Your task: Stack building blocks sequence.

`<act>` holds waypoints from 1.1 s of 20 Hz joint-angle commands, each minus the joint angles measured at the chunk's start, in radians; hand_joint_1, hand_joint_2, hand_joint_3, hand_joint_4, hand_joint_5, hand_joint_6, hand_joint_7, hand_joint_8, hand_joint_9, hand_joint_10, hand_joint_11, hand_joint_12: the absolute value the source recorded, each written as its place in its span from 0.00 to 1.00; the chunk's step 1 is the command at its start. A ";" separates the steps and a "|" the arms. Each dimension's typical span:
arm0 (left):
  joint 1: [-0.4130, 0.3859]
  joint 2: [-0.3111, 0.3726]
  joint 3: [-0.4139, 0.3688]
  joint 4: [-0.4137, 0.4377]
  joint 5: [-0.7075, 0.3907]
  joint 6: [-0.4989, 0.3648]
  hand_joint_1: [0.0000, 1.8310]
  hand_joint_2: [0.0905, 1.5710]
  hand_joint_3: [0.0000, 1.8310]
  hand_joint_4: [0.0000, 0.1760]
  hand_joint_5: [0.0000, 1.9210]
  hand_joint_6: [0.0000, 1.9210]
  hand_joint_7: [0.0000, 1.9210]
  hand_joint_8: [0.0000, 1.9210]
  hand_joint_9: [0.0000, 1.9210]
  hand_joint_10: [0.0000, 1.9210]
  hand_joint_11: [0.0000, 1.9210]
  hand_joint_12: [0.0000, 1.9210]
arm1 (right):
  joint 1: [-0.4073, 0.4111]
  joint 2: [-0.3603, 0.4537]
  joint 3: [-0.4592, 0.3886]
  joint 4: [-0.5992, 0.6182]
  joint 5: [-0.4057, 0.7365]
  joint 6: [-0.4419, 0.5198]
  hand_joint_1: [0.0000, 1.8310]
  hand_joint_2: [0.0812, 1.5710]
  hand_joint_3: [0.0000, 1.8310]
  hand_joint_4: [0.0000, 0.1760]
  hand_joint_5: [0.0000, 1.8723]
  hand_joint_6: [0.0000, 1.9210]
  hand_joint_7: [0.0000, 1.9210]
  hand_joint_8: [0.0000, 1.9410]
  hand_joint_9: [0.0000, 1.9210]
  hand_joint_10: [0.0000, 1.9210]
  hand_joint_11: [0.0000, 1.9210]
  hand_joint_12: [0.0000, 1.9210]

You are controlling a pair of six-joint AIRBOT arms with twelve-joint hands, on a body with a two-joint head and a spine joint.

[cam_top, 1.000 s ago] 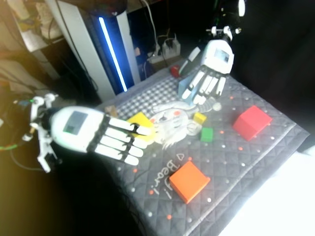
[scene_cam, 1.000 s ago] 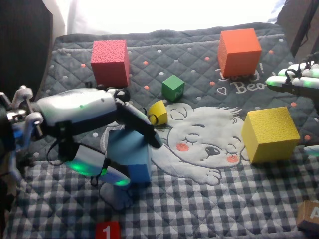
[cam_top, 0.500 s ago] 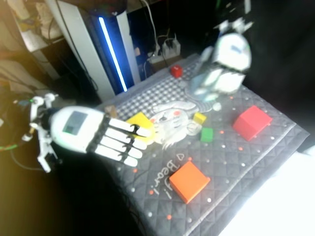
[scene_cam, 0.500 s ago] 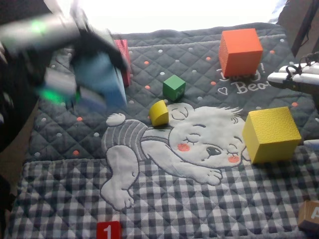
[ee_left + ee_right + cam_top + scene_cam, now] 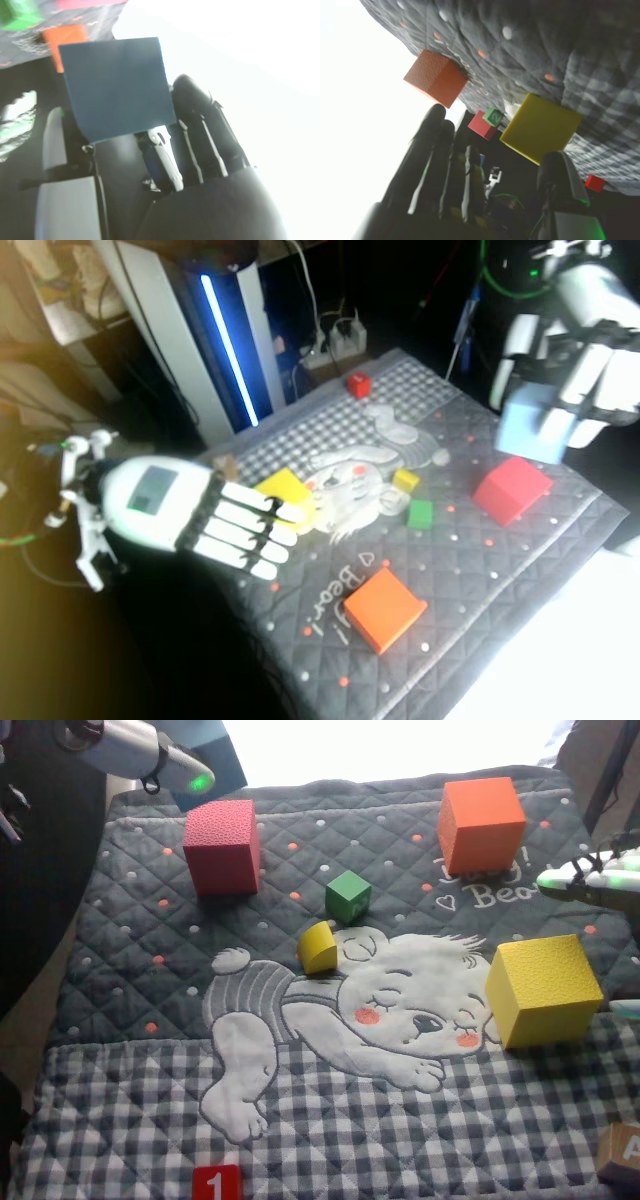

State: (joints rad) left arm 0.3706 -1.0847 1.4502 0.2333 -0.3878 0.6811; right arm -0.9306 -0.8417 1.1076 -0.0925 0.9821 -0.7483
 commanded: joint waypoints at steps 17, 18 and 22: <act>0.021 -0.108 0.111 -0.056 0.039 0.013 0.75 0.64 0.00 0.00 0.50 0.09 0.58 0.43 0.53 0.39 0.38 0.66 | 0.011 -0.001 0.006 0.029 0.115 0.003 0.43 0.70 0.00 0.14 0.15 0.00 0.15 0.00 0.19 0.00 0.24 0.02; 0.022 -0.113 0.115 -0.056 0.042 0.013 0.66 0.59 0.00 0.00 0.43 0.02 0.52 0.24 0.48 0.34 0.33 0.70 | 0.011 -0.001 0.006 0.029 0.115 0.003 0.43 0.71 0.00 0.15 0.15 0.00 0.16 0.00 0.19 0.00 0.25 0.02; 0.022 -0.115 0.117 -0.055 0.047 0.014 0.48 0.55 0.00 0.11 0.28 0.00 0.43 0.02 0.37 0.21 0.11 0.73 | 0.011 -0.003 0.009 0.029 0.116 0.003 0.43 0.70 0.00 0.25 0.14 0.00 0.16 0.00 0.19 0.00 0.26 0.03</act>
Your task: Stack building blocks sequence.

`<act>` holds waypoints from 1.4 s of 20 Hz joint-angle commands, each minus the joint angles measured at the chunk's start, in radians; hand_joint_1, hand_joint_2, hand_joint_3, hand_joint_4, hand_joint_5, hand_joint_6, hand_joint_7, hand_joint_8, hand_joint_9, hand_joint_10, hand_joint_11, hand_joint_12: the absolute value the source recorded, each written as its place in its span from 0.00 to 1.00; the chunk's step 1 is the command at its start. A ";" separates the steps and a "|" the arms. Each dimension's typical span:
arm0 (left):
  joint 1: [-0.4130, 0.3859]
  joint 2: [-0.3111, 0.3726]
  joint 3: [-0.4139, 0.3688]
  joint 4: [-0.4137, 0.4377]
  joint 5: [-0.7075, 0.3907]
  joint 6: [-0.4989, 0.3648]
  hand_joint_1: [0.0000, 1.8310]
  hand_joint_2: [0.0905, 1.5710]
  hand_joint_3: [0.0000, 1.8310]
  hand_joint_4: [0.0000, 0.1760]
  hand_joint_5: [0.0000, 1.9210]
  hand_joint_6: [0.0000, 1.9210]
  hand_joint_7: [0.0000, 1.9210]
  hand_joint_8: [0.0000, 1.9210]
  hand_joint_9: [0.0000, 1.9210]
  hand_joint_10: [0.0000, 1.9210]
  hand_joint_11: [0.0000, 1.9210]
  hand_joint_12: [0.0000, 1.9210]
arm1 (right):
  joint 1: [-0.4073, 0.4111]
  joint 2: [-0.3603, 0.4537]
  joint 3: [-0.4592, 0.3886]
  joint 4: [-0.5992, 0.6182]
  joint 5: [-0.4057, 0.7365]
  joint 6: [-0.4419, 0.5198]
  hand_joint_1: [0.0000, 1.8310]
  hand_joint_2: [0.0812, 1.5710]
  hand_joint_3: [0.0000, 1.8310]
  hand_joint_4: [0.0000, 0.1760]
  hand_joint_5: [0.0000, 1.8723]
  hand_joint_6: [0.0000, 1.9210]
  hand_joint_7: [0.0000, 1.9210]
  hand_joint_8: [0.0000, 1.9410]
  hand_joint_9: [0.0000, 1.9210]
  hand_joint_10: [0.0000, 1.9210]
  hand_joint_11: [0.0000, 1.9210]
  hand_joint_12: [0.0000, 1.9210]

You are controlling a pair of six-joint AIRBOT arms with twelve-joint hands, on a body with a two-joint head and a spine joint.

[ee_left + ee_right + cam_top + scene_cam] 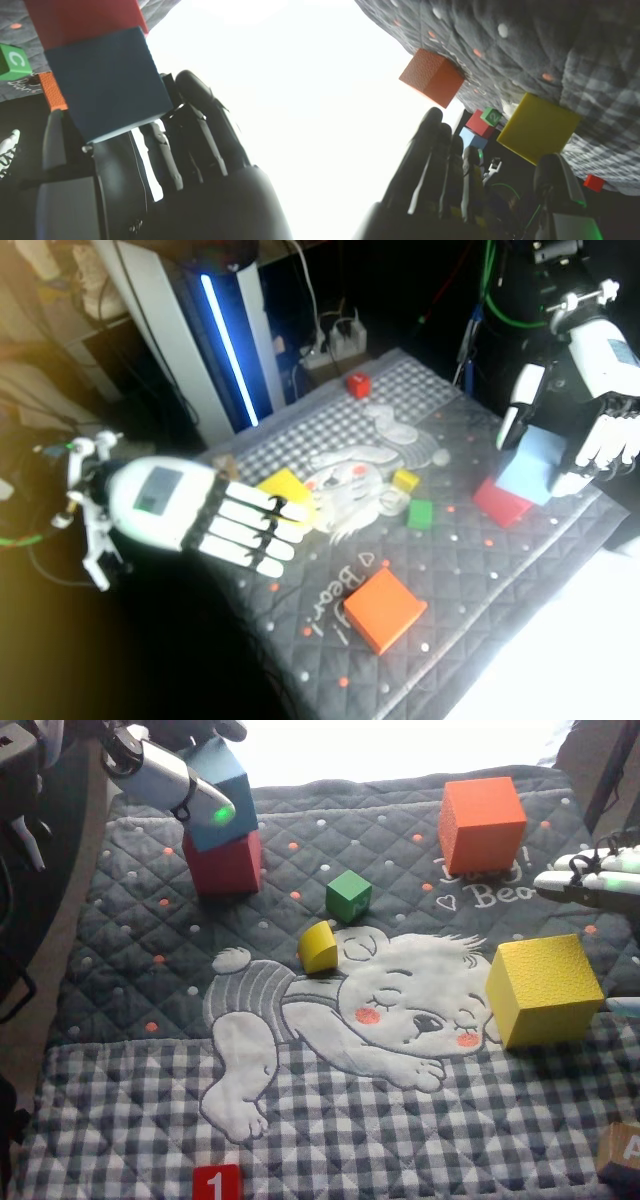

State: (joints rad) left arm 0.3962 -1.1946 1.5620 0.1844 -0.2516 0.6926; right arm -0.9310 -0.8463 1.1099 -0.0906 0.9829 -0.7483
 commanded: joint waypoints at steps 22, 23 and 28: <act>0.378 0.376 -0.494 -0.101 -0.719 0.003 0.34 0.54 0.00 0.67 0.09 0.01 0.07 0.01 0.03 0.01 0.00 0.00 | 0.105 -0.048 0.016 -0.112 0.086 0.054 0.32 0.65 0.00 0.59 0.07 0.00 0.11 0.00 0.11 0.00 0.16 0.01; 0.399 0.389 -0.506 -0.120 -0.739 0.003 0.35 0.54 0.00 0.64 0.09 0.00 0.07 0.01 0.04 0.01 0.02 0.01 | 0.090 -0.040 0.017 -0.094 0.082 0.054 0.30 0.65 0.00 0.56 0.07 0.00 0.11 0.00 0.11 0.00 0.16 0.01; 0.529 0.409 -0.531 -0.259 -0.848 0.028 0.42 0.55 0.00 0.78 0.10 0.00 0.09 0.00 0.07 0.00 0.00 0.23 | 0.071 -0.029 0.019 -0.060 0.082 0.060 0.28 0.66 0.00 0.33 0.06 0.00 0.11 0.00 0.14 0.01 0.16 0.00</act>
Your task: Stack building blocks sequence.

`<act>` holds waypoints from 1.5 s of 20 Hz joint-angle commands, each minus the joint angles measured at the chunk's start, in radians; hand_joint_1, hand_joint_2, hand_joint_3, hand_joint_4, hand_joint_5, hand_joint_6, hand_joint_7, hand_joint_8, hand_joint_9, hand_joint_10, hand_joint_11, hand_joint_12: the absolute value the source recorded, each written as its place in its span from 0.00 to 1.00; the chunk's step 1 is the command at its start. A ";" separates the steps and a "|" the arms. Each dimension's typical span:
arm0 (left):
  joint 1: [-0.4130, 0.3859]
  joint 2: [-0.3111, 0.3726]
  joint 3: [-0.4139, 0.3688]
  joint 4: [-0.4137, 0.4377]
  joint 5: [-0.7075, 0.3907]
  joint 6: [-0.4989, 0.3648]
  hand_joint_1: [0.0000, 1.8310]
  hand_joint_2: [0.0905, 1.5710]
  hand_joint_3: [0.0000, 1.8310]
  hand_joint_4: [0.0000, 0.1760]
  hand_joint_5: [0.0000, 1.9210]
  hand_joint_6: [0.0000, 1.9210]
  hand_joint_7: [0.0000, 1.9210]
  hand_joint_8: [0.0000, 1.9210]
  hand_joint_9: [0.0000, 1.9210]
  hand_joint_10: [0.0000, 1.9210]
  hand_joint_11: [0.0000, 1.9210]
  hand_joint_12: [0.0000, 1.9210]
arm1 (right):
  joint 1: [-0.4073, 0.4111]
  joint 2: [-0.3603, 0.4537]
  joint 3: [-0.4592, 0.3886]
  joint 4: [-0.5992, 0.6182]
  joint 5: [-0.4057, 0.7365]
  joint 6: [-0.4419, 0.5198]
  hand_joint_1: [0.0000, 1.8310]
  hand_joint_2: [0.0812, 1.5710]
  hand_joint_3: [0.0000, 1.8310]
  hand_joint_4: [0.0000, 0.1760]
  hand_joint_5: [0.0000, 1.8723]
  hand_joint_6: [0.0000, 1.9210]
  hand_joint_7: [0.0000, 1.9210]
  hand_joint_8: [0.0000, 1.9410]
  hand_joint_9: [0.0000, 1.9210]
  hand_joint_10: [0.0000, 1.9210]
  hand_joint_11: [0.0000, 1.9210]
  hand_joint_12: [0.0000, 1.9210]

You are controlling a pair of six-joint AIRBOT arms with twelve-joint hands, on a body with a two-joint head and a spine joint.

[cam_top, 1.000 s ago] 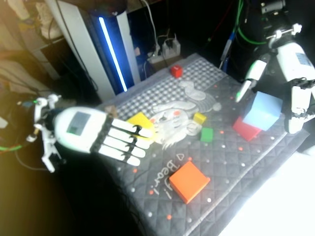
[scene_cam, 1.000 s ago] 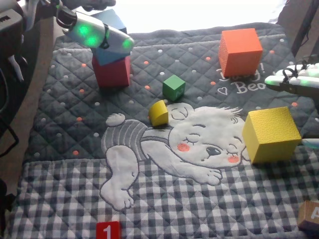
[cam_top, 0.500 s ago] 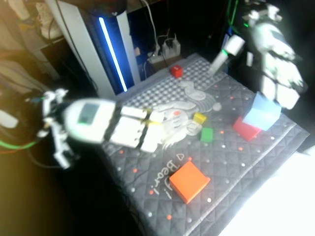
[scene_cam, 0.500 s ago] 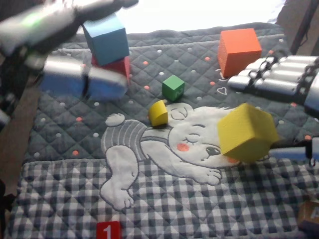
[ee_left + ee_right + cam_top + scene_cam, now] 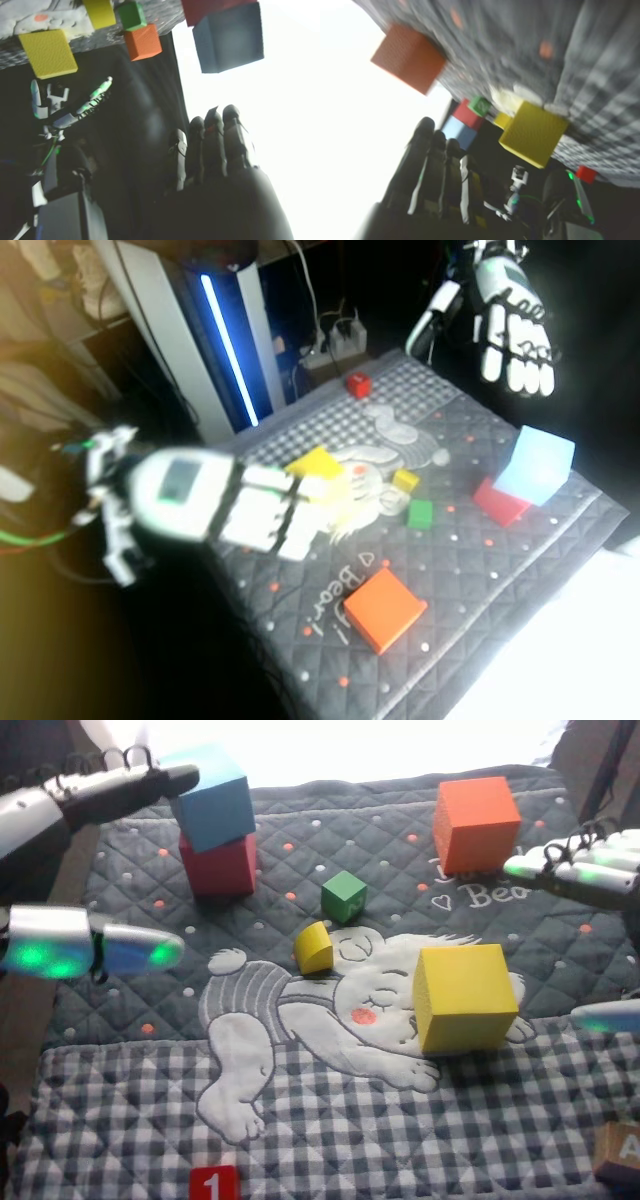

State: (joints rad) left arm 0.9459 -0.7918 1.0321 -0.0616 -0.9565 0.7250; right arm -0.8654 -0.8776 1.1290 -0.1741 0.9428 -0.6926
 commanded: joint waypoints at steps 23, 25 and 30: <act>0.043 -0.033 -0.002 -0.091 -0.171 0.000 0.46 0.56 0.00 0.69 0.11 0.00 0.10 0.00 0.08 0.00 0.00 0.22 | 0.107 -0.209 0.100 -0.035 0.094 0.076 0.54 0.70 0.00 0.00 0.33 0.02 0.38 0.01 0.41 0.05 0.31 0.47; 0.047 -0.034 -0.001 -0.096 -0.171 0.000 0.41 0.57 0.00 0.58 0.10 0.00 0.09 0.00 0.07 0.00 0.00 0.24 | 0.108 -0.209 0.100 -0.035 0.094 0.080 0.67 0.72 0.00 0.00 0.46 0.47 0.48 0.63 0.52 0.20 0.36 0.68; 0.053 -0.035 -0.001 -0.103 -0.172 -0.001 0.41 0.58 0.00 0.43 0.11 0.00 0.09 0.00 0.07 0.00 0.00 0.31 | 0.109 -0.207 0.110 -0.038 0.101 0.115 0.68 0.72 0.00 0.00 0.51 0.39 0.48 0.69 0.48 0.63 0.42 0.86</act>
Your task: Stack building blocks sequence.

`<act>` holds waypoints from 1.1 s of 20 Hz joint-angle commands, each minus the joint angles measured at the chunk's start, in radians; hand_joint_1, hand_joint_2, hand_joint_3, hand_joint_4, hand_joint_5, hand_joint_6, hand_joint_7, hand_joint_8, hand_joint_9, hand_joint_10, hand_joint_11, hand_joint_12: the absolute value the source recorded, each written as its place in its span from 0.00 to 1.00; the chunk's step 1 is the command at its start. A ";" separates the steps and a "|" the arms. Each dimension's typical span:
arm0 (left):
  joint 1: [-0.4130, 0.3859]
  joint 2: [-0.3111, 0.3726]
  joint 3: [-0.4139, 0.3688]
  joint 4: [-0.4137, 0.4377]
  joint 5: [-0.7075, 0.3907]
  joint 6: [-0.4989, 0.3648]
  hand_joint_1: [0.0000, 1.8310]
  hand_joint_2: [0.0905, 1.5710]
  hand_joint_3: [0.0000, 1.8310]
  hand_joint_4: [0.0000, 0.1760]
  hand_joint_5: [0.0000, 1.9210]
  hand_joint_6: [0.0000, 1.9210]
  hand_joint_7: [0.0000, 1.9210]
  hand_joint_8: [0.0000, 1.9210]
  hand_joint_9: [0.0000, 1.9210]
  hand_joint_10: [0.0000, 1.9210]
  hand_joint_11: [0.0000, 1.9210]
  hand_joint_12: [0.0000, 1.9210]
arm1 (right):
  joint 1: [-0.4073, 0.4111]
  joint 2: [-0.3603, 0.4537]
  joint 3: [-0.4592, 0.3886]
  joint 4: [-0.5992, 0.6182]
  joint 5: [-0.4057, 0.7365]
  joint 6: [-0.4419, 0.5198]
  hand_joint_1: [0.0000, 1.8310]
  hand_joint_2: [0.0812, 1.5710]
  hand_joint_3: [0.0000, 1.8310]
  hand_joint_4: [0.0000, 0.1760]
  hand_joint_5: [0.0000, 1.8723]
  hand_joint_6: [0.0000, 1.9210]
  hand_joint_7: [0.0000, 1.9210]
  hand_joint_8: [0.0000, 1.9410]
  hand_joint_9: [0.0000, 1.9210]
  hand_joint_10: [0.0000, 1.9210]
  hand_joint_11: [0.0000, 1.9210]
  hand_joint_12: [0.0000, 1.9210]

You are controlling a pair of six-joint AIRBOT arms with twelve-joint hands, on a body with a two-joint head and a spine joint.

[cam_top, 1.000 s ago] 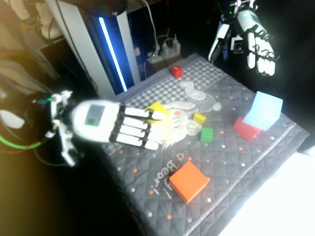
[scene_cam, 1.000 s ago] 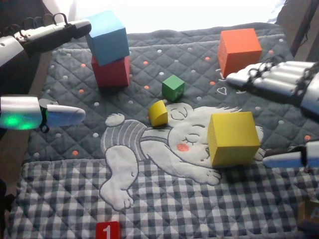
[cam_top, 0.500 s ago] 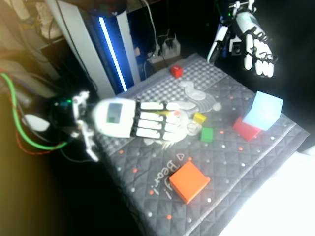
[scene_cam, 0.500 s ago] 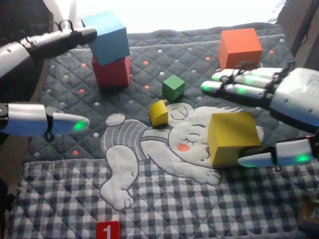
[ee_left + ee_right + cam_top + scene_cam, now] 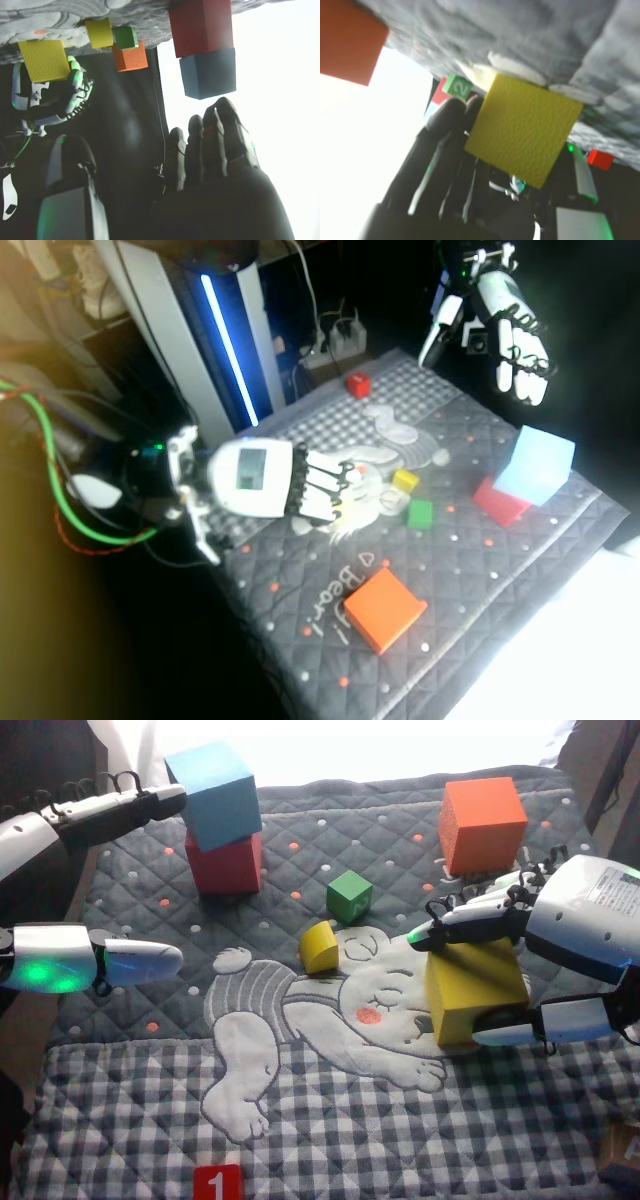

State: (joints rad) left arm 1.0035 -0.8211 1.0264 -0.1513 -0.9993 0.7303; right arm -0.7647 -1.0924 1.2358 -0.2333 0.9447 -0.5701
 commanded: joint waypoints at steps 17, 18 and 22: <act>0.008 -0.020 0.016 -0.019 -0.122 -0.013 0.41 0.56 0.00 0.61 0.11 0.00 0.10 0.00 0.08 0.00 0.00 0.37 | 0.320 -0.069 0.254 0.237 -0.012 -0.163 0.70 0.64 0.00 0.00 0.59 0.31 0.65 0.38 0.62 0.41 0.41 0.77; 0.008 -0.022 0.019 -0.018 -0.122 -0.013 0.42 0.56 0.00 0.56 0.11 0.00 0.10 0.00 0.09 0.00 0.00 0.38 | 0.333 -0.085 0.273 0.239 -0.030 -0.164 0.70 0.64 0.00 0.00 0.59 0.32 0.65 0.36 0.62 0.41 0.46 0.75; -0.004 -0.035 0.030 -0.007 -0.115 -0.024 0.40 0.56 0.00 0.55 0.12 0.00 0.10 0.00 0.09 0.00 0.00 0.38 | 0.363 -0.128 0.328 0.248 -0.095 -0.168 0.71 0.64 0.00 0.00 0.56 0.36 0.67 0.32 0.67 0.31 0.51 0.67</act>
State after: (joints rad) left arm 1.0142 -0.8524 1.0515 -0.1474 -0.9894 0.7158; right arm -0.4137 -1.2282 1.5536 -0.0116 0.7532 -0.7357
